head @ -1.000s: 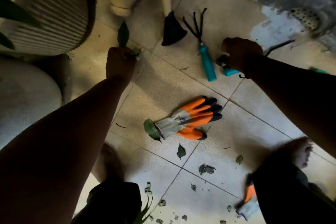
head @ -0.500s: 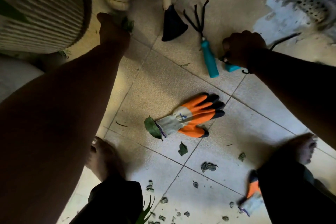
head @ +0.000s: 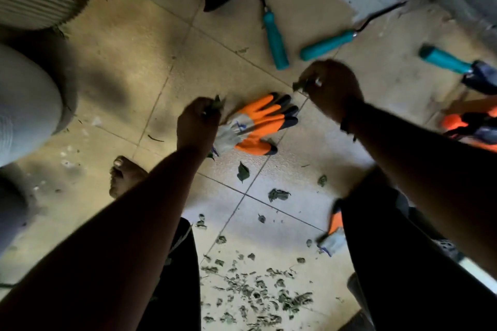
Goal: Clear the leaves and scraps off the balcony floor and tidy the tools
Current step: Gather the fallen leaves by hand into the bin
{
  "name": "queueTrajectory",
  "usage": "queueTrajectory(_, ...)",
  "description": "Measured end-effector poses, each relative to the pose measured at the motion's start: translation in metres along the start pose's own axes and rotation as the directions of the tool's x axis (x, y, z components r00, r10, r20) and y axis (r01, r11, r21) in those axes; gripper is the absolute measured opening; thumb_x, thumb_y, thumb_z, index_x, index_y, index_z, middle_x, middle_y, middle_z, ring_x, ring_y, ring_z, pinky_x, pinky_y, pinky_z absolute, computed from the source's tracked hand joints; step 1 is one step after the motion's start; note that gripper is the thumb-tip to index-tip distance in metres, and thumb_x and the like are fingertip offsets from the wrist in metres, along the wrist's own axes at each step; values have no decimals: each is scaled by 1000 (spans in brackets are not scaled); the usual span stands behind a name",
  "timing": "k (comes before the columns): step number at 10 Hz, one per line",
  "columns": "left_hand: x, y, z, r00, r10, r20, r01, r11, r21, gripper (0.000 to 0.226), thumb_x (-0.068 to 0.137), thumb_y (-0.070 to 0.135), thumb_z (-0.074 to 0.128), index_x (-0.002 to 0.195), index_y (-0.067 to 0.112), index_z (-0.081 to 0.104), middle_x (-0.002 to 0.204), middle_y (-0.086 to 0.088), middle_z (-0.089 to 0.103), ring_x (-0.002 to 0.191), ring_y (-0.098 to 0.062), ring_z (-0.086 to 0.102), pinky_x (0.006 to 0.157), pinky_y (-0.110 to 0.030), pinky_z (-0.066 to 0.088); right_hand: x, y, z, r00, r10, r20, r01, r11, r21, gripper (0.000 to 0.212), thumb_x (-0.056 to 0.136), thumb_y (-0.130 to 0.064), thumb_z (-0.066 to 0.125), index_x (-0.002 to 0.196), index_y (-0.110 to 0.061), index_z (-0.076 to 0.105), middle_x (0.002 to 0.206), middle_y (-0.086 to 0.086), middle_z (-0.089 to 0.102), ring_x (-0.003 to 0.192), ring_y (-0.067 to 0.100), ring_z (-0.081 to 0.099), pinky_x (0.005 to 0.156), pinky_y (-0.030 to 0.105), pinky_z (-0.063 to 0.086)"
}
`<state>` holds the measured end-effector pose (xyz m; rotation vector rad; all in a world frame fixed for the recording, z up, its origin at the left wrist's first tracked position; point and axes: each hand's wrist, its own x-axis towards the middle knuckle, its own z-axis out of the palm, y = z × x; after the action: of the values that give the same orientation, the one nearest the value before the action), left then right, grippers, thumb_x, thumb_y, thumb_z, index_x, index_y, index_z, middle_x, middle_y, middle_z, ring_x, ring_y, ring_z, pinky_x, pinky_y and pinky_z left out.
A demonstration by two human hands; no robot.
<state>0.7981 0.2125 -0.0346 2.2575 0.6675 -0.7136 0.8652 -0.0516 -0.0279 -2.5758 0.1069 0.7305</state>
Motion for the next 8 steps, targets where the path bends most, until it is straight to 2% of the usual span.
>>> queueTrajectory(1, -34, -2, 11, 988, 3, 157, -5, 1000, 11, 17, 90, 26, 67, 101, 13, 70, 85, 1, 64, 80, -17, 59, 66, -22, 35, -63, 12, 28, 947, 123, 297, -146, 988, 57, 2, 82, -23, 71, 82, -24, 72, 88, -1, 71, 90, 18, 64, 75, 26, 40)
queueTrajectory(2, -51, -22, 29, 942, -106, 319, 69, 990, 127, 17, 89, 32, 69, 97, 17, 68, 84, -3, 65, 88, -26, 64, 66, -25, 34, -116, 22, 62, 834, 104, 543, -113, 993, -17, 8, 86, -24, 68, 89, -22, 75, 96, 2, 70, 97, 18, 63, 77, 22, 39)
queueTrajectory(3, -52, -42, 36, 935, -128, 331, 59, 976, 211, 17, 88, 36, 70, 94, 20, 65, 87, 0, 64, 95, -25, 62, 69, -26, 33, -149, 27, 101, 733, 57, 678, 62, 987, -150, 19, 93, -25, 57, 105, -22, 72, 110, 5, 65, 110, 24, 58, 89, 28, 42)
queueTrajectory(4, -48, -60, 37, 949, -114, 294, 46, 972, 229, 23, 88, 34, 70, 100, 14, 68, 92, -2, 66, 100, -25, 62, 70, -23, 31, -166, 28, 137, 689, 41, 724, 166, 963, -213, 29, 98, -27, 45, 121, -20, 62, 122, 6, 61, 118, 27, 54, 94, 32, 45)
queueTrajectory(5, -44, -67, 34, 962, -122, 244, 67, 973, 220, 32, 88, 31, 71, 111, 9, 68, 108, -8, 70, 106, -24, 61, 74, -20, 32, -164, 26, 154, 710, 66, 702, 38, 991, -132, 42, 105, -36, 29, 138, -19, 48, 137, 12, 53, 125, 30, 49, 99, 34, 39)
queueTrajectory(6, -40, -71, 30, 974, -96, 204, 58, 982, 182, 38, 87, 33, 72, 115, 7, 68, 112, -10, 70, 105, -24, 62, 75, -21, 34, -156, 24, 162, 707, -43, 706, 111, 993, -50, 49, 106, -32, 30, 144, -2, 40, 147, 21, 41, 135, 33, 40, 105, 32, 30)
queueTrajectory(7, -38, -71, 26, 982, -135, 136, 115, 982, 148, 34, 87, 29, 73, 109, 4, 69, 105, -10, 70, 100, -26, 63, 73, -23, 36, -155, 25, 160, 645, -12, 764, 139, 985, -102, 53, 103, -39, 36, 147, -9, 37, 148, 18, 40, 135, 33, 39, 109, 40, 32)
queueTrajectory(8, -37, -77, 20, 989, -126, 83, 119, 989, 83, 30, 86, 26, 73, 105, 2, 69, 102, -14, 70, 96, -29, 64, 71, -26, 39, -146, 31, 155, 622, 76, 780, 120, 974, -190, 47, 99, -37, 38, 139, -13, 46, 139, 13, 51, 126, 31, 50, 103, 39, 42)
